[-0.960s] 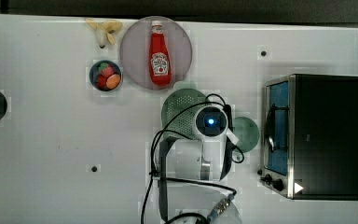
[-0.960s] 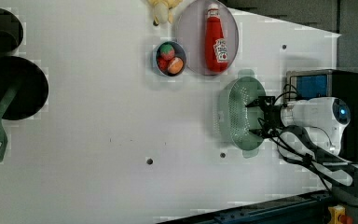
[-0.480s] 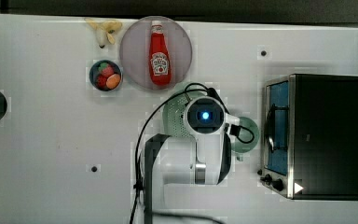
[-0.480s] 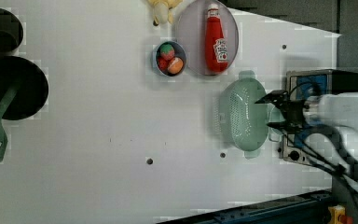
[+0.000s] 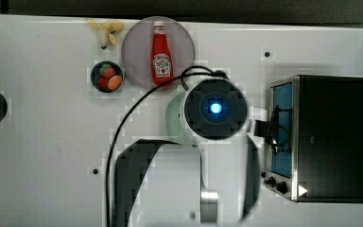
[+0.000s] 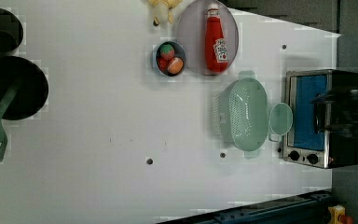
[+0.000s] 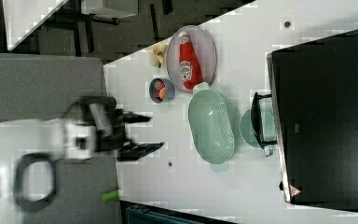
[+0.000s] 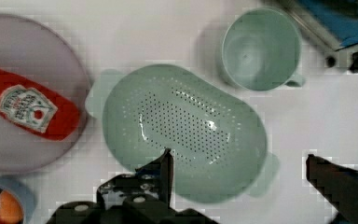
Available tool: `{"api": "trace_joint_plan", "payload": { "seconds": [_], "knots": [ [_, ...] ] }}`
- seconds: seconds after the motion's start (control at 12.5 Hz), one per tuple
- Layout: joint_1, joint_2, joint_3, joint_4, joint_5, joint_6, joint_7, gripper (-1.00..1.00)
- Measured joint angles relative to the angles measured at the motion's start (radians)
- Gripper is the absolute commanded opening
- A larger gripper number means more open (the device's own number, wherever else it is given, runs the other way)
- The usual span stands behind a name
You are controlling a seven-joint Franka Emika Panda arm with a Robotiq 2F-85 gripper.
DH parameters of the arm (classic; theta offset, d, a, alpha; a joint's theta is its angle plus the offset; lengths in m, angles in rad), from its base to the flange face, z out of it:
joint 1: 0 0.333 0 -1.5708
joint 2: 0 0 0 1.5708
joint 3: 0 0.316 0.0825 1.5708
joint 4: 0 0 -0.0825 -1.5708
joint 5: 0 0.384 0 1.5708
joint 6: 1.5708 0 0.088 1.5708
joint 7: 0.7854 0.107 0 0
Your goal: Drag strainer left to right.
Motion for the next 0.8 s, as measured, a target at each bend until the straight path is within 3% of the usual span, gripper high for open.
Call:
{"api": "trace_joint_plan", "payload": {
  "seconds": [0.24,0.48,0.8],
  "knots": [
    [0.005,-0.102,0.005,0.1,0.085,-0.173,-0.028,1.0],
    [0.014,-0.199,0.012,0.123,0.09,-0.209,-0.076,1.0],
    [0.01,-0.216,-0.003,0.111,0.075,-0.236,-0.091,1.0]
  ]
}}
